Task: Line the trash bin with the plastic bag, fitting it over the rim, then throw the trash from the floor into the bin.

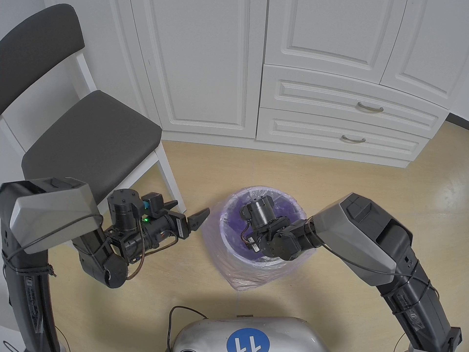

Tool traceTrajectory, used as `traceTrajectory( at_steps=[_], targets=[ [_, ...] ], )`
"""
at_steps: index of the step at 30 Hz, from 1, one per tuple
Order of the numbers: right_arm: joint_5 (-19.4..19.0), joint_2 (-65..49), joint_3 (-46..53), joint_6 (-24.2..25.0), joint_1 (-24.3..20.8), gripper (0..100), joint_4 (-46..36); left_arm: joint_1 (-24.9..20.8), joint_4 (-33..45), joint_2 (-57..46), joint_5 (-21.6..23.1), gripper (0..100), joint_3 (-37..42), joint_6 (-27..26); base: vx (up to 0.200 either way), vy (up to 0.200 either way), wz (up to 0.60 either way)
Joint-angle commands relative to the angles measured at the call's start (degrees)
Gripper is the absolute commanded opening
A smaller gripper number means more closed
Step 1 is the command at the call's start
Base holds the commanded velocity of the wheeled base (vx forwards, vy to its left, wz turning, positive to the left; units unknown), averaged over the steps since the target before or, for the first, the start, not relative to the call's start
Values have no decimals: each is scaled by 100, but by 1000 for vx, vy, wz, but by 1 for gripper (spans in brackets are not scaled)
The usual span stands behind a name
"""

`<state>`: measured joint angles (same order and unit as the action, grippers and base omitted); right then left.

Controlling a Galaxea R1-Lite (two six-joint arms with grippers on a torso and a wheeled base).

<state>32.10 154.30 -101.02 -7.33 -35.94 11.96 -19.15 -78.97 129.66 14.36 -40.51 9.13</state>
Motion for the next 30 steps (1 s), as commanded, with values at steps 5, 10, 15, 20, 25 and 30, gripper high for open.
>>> traceTrajectory(
  at_steps=[5,10,15,20,25,30],
  targets=[
    [-28,-717,979,91,-45,100,35,8,286,1325,-1014,100,-405,-895,0,0,0],
    [-46,-1007,1401,223,-54,100,316,201,1129,1589,-1401,100,-1082,-1247,0,0,0],
    [-63,-1209,1893,188,-1,100,711,201,1991,1721,-1410,100,-1838,-1273,0,0,0],
    [-72,-1279,2104,161,17,100,922,192,2984,2072,-1445,100,-2980,-1273,0,0,0],
    [-72,-1279,2139,153,17,100,949,166,3907,2309,-1454,100,-3903,-1326,0,0,0],
    [-116,-1306,2139,144,8,100,949,166,4944,2714,-1471,100,-5002,-1783,0,0,0]
  ],
)
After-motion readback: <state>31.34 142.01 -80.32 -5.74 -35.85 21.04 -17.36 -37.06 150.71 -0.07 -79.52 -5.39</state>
